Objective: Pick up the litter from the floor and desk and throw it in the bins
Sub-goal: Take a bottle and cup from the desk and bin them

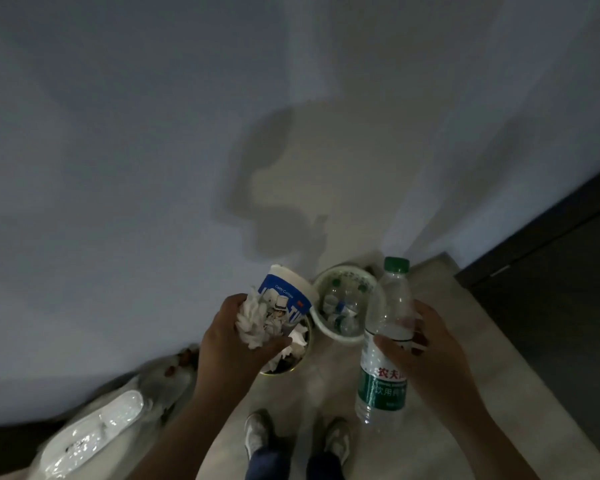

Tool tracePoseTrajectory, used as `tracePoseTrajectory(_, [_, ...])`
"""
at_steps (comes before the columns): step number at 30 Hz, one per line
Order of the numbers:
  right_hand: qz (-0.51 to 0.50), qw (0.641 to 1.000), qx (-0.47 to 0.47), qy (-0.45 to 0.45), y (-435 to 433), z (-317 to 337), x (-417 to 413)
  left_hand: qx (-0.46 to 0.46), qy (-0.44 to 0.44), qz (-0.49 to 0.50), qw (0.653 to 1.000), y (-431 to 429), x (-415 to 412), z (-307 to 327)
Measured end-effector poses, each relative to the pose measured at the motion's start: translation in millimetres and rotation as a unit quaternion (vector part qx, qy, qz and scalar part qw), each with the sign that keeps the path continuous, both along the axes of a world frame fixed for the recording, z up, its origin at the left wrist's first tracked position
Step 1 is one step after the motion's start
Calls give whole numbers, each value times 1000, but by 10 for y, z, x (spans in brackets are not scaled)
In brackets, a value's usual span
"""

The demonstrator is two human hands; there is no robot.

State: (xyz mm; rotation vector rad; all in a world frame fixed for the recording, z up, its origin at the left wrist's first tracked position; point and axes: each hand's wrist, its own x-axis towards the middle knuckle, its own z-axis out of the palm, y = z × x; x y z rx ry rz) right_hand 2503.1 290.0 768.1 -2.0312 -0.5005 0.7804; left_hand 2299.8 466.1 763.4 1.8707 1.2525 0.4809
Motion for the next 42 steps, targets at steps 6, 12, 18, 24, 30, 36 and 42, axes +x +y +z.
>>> tracePoseTrajectory(6, [12, 999, -27, 16, 199, -707, 104, -27, 57, 12, 998, 193, 69, -915])
tracePoseTrajectory(12, [0, 998, -43, 51, 300, -1571, 137, -65, 149, 18, 987, 253, 55, -2068])
tracePoseTrajectory(18, [1, 996, -58, 69, 370, -2459, 168, -74, 219, 0, 973, 289, 105, -3112])
tracePoseTrajectory(24, [-17, 995, -67, 71, 466, -3234, 232, -38, 228, 5, 973, 508, 346, -3935])
tracePoseTrajectory(30, [-28, 993, -78, 80, 537, -3832, 274, -40, 230, 12, 972, 778, 597, -4644])
tracePoseTrajectory(36, [-28, 992, -87, 89, 598, -4225, 322, -59, 396, -16, 916, 1032, 808, -5280])
tracePoseTrajectory(42, [-22, 994, -93, 56, 747, -4456, 499, -77, 438, -88, 891, 1267, 886, -5744])
